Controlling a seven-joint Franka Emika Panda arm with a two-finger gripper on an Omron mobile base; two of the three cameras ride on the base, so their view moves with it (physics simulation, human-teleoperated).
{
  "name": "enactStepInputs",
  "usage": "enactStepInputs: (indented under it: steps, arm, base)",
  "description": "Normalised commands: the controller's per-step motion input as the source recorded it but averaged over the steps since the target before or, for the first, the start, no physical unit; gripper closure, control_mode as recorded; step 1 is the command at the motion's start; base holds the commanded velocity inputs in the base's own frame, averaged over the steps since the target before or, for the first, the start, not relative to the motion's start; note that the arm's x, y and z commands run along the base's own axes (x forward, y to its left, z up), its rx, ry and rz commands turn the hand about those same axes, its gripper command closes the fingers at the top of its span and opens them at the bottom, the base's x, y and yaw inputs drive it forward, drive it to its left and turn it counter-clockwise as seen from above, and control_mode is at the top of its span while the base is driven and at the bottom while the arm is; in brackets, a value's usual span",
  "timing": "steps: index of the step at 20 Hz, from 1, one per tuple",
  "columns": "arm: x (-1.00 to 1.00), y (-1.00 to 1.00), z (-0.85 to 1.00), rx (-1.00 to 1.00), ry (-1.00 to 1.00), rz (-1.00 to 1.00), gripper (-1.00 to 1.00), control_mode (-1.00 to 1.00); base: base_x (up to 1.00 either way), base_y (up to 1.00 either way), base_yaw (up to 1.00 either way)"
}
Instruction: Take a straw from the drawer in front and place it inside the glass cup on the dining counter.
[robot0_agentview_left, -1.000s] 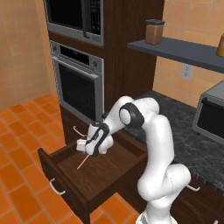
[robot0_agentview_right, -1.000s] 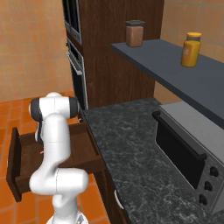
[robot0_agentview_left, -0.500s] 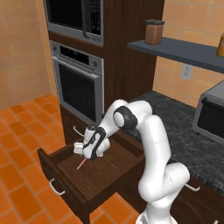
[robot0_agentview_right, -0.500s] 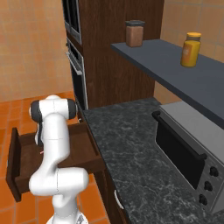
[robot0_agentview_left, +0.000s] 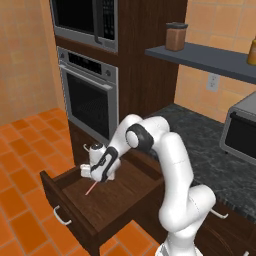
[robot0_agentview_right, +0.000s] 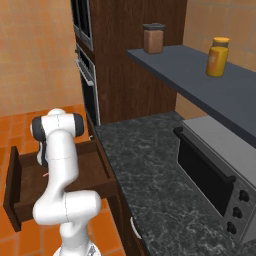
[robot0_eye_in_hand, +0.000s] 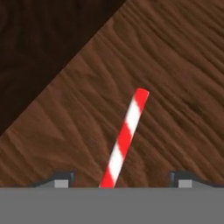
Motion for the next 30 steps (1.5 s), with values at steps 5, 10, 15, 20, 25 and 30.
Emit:
enactStepInputs:
  steps: [5, 10, 15, 20, 25, 30]
  arm:
    - [0.0, 0.0, -0.29, -0.03, 0.0, -0.06, 1.0, -1.0]
    - [-0.12, -0.06, -0.06, 0.0, 0.0, -0.02, 1.0, -1.0]
    - [-0.3, -0.18, 0.04, 0.0, -0.01, 0.0, 1.0, -1.0]
    - [-0.7, -0.44, 0.8, 0.05, -0.12, 0.0, 1.0, -1.0]
    - [-0.37, -0.43, 1.0, 0.14, -0.04, 0.0, 1.0, -1.0]
    - [0.12, -0.17, 1.0, 0.22, 0.01, 0.03, 1.0, -1.0]
  base:
    - [0.0, 0.0, 0.0]
    - [0.0, 0.0, 0.0]
    - [0.0, 0.0, 0.0]
    - [0.0, 0.0, 0.0]
    - [0.0, 0.0, 0.0]
    - [0.0, 0.0, 0.0]
